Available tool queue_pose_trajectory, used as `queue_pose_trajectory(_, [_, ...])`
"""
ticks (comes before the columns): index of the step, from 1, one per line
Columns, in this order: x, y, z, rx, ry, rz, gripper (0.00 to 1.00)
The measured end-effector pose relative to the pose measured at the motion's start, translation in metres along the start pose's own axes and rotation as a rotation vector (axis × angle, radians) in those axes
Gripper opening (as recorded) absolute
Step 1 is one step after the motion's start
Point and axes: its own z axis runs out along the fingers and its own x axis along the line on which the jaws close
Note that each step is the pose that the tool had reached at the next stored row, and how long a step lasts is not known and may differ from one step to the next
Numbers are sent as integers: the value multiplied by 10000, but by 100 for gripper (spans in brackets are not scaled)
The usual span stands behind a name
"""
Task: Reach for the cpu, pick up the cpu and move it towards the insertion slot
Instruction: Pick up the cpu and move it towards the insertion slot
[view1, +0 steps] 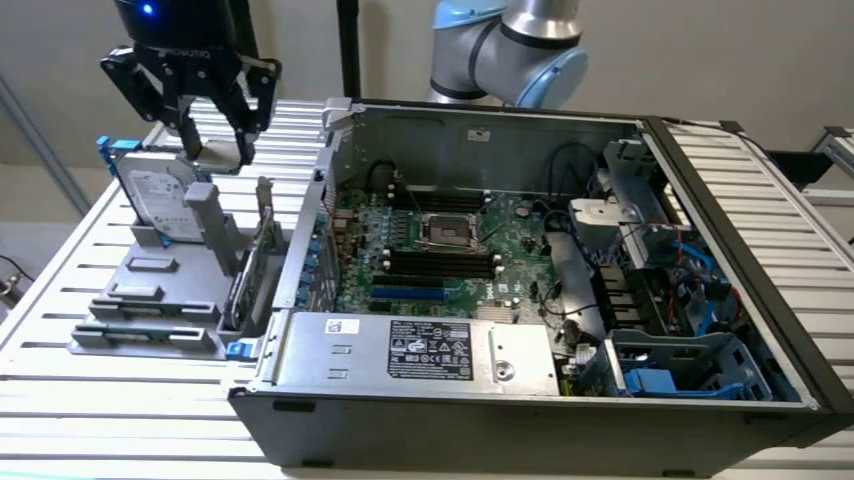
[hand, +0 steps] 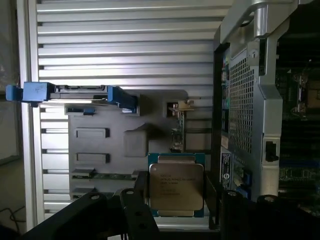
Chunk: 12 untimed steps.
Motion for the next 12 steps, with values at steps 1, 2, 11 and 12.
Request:
queue_pose_trajectory(1, [-46, 1, -12, -13, 3, -1, 55])
queue_pose_trajectory(2, [-91, 2, -24, -26, 5, -2, 55])
queue_pose_trajectory(11, [-498, 12, -102, -132, 24, -5, 55])
queue_pose_trajectory(12, [-543, 13, -104, -142, 24, -6, 55])
